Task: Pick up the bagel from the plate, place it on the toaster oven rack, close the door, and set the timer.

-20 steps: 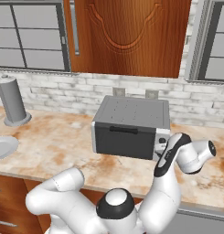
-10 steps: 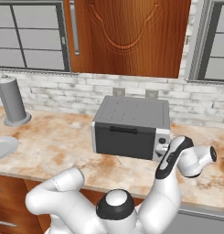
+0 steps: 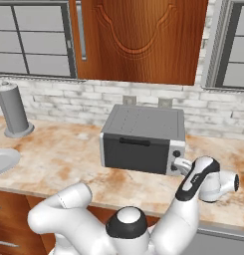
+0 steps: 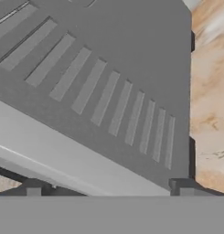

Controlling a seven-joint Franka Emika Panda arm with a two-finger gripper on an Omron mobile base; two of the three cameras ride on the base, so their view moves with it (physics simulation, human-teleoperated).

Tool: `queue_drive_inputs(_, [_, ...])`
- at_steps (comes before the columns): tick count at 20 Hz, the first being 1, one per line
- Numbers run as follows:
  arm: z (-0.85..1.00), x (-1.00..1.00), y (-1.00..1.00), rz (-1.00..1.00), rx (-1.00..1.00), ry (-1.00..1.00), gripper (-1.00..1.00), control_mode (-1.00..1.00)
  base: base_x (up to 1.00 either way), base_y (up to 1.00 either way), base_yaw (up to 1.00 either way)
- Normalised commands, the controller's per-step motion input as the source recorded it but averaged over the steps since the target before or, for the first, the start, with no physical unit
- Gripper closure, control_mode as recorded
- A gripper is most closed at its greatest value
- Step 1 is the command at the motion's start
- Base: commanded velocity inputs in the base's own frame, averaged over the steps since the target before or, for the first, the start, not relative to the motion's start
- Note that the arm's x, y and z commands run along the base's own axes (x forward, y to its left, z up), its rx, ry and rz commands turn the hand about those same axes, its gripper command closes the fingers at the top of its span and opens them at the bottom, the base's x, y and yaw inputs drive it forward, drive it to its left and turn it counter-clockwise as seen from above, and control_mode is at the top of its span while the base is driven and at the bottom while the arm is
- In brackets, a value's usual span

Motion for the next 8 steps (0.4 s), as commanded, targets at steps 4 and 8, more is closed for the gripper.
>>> queue_drive_inputs(4, [-0.25,0.00,-0.48,0.31,0.51,0.28,1.00,-1.00,0.00,0.00,0.00])
queue_drive_inputs(8, [-0.18,0.00,-0.28,0.27,0.32,0.23,1.00,-1.00,0.00,0.00,0.00])
